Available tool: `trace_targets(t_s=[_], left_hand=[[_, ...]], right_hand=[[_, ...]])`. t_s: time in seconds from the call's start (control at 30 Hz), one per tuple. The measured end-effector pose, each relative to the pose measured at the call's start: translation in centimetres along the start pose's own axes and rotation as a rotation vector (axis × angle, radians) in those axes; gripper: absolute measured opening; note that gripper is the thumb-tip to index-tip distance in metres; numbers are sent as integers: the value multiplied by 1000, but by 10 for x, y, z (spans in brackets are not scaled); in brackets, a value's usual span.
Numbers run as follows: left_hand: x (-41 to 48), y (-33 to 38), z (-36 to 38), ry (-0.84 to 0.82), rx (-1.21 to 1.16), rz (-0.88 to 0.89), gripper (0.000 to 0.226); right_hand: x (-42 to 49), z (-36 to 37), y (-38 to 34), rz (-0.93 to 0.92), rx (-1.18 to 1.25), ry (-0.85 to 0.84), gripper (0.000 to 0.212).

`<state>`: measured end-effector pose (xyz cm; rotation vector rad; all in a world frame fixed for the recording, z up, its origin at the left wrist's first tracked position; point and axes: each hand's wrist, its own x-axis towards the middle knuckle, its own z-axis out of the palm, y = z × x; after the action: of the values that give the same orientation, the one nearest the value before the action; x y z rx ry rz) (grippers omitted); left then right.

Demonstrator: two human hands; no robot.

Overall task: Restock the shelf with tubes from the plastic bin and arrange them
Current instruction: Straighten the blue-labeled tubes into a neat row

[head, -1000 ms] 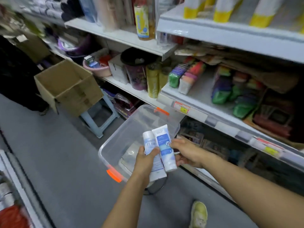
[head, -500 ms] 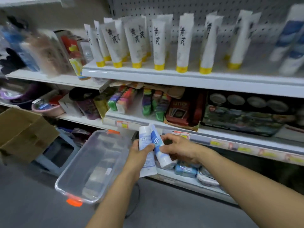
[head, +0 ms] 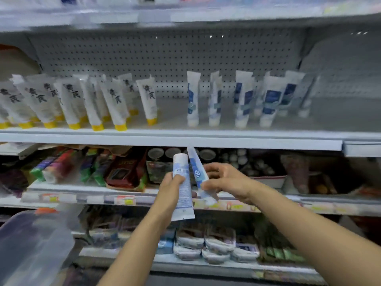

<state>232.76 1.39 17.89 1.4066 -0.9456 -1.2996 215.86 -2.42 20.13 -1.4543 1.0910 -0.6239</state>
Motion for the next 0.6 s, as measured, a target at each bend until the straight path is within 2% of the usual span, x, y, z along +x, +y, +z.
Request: trace_targets(t_s=[0.17, 0.37, 0.5, 0.6], left_hand=[[1, 22, 76, -92, 49, 64, 27], [17, 49, 122, -198, 150, 151, 17], [31, 64, 145, -223, 203, 174, 20], [39, 71, 158, -236, 200, 181, 21]], right_hand=[[-32, -94, -4, -87, -73, 214, 33], [-41, -186, -22, -263, -85, 577, 34], [-27, -234, -30, -252, -172, 735, 32], [-9, -253, -30, -209, -230, 766, 31]])
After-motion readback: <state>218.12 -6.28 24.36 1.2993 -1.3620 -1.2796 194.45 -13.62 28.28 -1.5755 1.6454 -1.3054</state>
